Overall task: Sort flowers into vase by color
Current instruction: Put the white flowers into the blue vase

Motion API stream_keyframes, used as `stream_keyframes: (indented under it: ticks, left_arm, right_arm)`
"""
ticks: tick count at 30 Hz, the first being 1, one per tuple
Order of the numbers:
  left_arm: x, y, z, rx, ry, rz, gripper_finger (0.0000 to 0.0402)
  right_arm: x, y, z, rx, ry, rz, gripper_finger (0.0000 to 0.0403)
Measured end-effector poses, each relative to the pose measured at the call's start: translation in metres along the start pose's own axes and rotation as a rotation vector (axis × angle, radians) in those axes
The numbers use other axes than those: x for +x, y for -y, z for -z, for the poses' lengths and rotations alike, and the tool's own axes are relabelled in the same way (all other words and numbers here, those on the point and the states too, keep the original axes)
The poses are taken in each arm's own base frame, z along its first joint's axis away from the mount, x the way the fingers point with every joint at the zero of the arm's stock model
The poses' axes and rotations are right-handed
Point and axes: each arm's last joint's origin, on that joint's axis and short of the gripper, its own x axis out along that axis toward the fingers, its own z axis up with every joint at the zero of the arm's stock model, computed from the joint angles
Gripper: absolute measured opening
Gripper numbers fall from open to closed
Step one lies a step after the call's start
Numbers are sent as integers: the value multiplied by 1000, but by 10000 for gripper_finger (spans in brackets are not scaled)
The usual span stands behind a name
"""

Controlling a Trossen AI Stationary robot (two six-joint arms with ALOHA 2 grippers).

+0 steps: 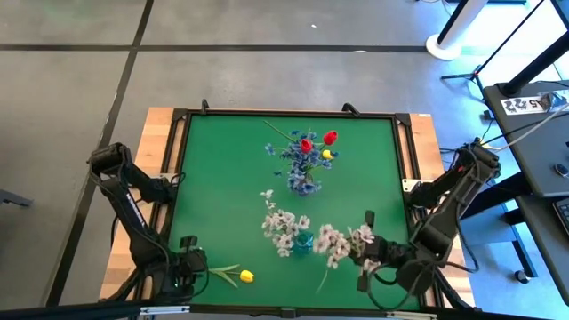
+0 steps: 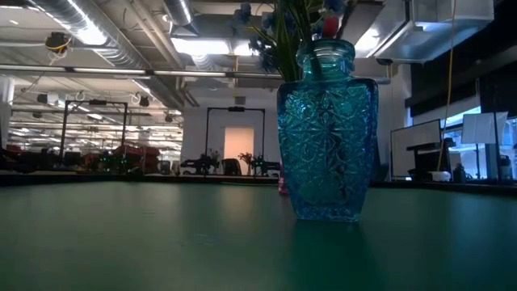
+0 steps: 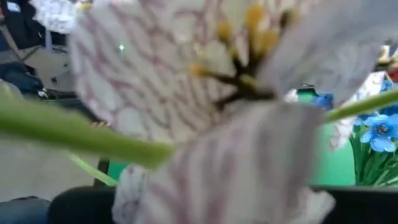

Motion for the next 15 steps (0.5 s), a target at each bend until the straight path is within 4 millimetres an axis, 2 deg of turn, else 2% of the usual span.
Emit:
stream_keyframes:
  ticks: [7, 11, 15]
  left_arm:
    - [3, -4, 1, 44, -18, -13, 128]
    - [3, -4, 2, 60, -58, -3, 128]
    - [4, -5, 2, 66, -46, -10, 128]
  right_arm:
    - [11, 6, -4, 27, -24, -44, 15]
    - [3, 13, -15, 44, -7, -80, 21]
    - [2, 15, -12, 13, -30, -72, 15]
